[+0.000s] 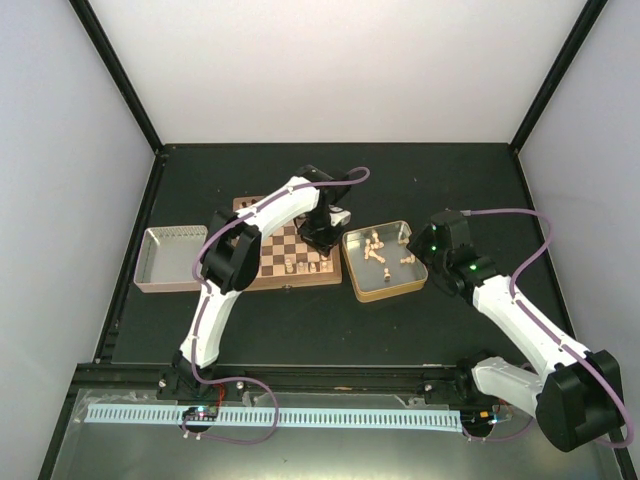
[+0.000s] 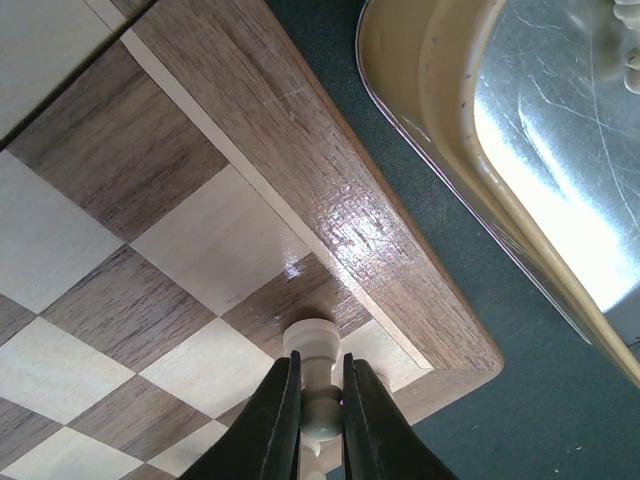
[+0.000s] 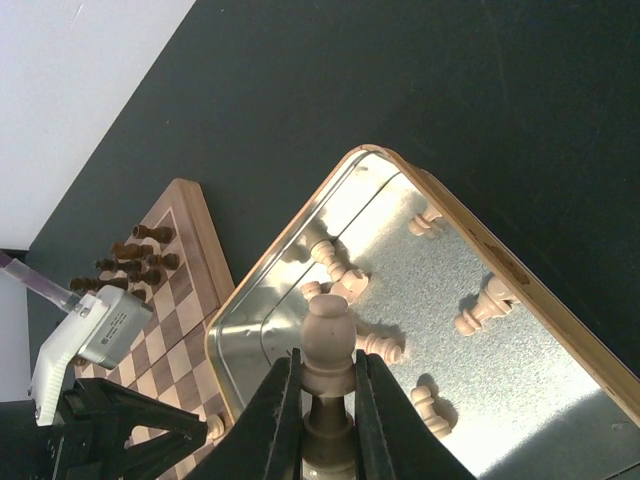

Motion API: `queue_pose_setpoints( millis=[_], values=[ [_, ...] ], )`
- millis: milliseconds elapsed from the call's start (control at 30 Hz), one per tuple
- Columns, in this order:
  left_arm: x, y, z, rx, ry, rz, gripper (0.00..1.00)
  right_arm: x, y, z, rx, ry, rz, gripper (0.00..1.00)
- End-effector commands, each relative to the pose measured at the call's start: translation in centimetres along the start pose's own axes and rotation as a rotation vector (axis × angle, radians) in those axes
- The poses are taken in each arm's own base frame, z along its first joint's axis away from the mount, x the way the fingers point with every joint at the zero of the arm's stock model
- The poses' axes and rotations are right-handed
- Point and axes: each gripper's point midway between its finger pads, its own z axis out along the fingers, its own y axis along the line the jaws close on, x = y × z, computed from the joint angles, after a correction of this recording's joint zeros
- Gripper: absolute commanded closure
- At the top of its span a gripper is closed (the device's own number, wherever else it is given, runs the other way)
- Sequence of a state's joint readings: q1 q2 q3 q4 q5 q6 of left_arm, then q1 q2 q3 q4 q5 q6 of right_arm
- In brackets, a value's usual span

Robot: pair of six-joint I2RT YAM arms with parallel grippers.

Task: Set up the chess pieces on the board
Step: Place the chess piece on the chessboard.

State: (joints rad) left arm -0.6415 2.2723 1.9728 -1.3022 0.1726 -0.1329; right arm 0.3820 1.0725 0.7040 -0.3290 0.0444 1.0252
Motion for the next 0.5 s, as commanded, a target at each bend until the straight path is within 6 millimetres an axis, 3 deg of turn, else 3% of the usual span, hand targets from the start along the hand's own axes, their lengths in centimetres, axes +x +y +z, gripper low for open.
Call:
queue_pose_setpoints(
  millis=[0,233,467],
  values=[
    [-0.8,0.0,0.8,-0.005,-0.006,-0.009,0.92,-0.4,0.4,0.1,-0.011,-0.017,-0.016,0.99],
    [-1.1,0.2,0.6,-0.02,-0.018,-0.012,0.78,-0.3,0.4,0.1,-0.015,-0.014,-0.017,0.99],
    [-1.9,0.2,0.1,-0.021,-0.048,-0.017,0.77,-0.1,0.4,0.2,-0.016,-0.004,-0.017,0.99]
  ],
)
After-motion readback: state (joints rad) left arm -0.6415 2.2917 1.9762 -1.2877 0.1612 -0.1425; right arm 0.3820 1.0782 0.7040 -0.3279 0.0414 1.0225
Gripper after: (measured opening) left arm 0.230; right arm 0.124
